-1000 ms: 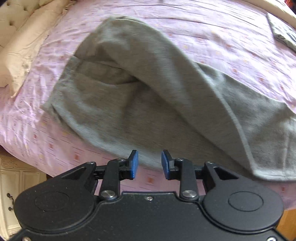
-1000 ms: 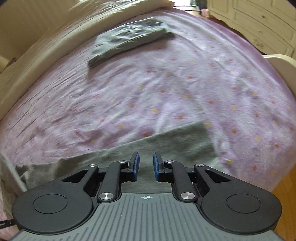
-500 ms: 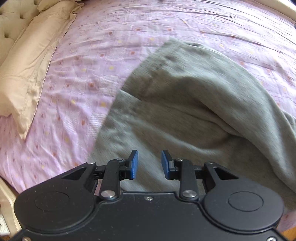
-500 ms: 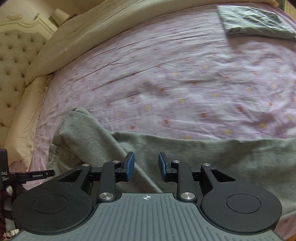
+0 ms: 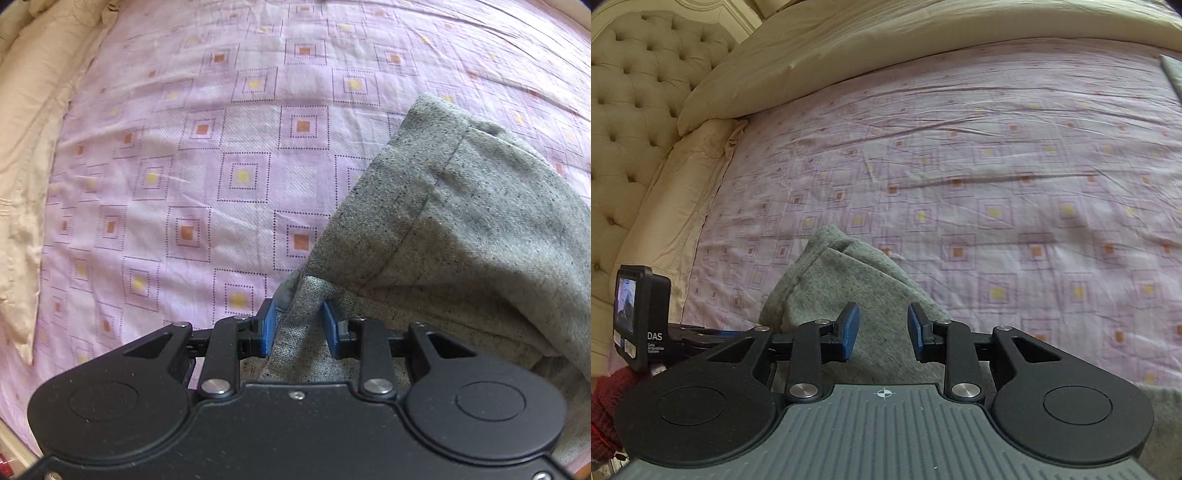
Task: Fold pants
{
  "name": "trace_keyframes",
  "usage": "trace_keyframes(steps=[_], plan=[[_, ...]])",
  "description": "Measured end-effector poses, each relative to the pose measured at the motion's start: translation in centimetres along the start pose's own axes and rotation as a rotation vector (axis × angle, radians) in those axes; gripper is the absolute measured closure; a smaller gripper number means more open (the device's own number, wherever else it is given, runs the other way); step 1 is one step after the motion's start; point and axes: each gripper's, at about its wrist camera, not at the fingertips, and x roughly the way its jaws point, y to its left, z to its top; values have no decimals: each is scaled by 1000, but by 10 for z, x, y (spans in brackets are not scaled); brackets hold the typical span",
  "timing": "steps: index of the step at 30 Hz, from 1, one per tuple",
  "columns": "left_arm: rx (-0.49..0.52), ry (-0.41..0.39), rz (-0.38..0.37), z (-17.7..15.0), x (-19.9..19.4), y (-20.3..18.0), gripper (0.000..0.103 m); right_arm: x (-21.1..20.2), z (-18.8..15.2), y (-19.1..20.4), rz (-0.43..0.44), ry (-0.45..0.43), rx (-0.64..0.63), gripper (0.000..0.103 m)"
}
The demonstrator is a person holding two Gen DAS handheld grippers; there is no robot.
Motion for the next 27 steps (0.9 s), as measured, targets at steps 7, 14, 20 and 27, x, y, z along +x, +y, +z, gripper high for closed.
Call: trace_keyframes(steps=[7, 14, 20, 27], plan=[[30, 15, -54, 1, 7, 10, 62, 53, 36, 18, 43, 112, -87, 73], [-43, 56, -111, 5, 19, 39, 39, 104, 60, 15, 124, 234, -111, 62], [-78, 62, -141, 2, 28, 57, 23, 134, 68, 9, 190, 326, -73, 60], [-40, 27, -68, 0, 20, 45, 23, 140, 69, 12, 266, 369, -25, 62]])
